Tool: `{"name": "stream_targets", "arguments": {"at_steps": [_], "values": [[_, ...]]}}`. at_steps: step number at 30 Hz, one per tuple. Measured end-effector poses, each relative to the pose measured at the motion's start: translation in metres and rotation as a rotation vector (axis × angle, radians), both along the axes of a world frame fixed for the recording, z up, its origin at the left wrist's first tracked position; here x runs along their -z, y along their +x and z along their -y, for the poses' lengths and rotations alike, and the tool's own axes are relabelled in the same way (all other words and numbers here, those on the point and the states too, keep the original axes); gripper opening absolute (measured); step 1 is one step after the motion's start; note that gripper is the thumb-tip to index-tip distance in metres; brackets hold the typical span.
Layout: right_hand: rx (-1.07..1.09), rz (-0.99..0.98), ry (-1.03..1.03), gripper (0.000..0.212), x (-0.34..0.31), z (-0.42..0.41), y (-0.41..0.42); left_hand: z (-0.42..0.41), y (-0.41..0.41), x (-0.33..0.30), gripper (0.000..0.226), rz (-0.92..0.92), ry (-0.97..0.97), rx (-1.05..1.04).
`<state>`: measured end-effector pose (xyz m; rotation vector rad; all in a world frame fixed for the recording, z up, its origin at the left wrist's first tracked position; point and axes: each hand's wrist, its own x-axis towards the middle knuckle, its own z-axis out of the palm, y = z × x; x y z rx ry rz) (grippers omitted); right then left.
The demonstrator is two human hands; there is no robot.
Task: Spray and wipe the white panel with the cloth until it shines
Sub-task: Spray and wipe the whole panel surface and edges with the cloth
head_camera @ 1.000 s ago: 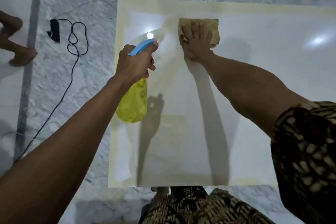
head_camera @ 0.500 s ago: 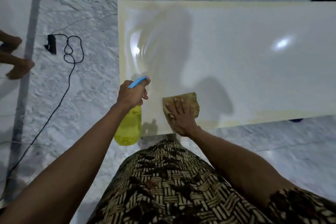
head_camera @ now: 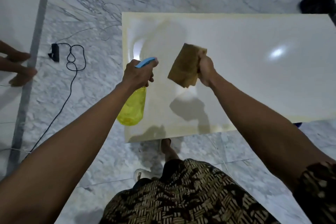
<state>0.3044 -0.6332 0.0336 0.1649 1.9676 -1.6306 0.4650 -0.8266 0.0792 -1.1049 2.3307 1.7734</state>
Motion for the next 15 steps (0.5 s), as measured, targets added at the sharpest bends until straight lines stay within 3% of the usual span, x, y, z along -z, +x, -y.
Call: {"name": "stream_targets", "arguments": {"at_steps": [7, 11, 15], "values": [[-0.149, -0.282, 0.322, 0.051, 0.013, 0.084, -0.106, 0.039, -0.086, -0.007, 0.045, -0.012, 0.036, -0.098], [-0.185, -0.455, 0.352, 0.047, 0.029, 0.139, -0.189, 0.068, -0.127, -0.004, 0.035, -0.031, 0.033, -0.137], [-0.361, -0.43, 0.398, 0.045, 0.074, 0.209, -0.255, 0.101, -0.157, 0.02, 0.036, -0.031, 0.026, -0.189]]}}
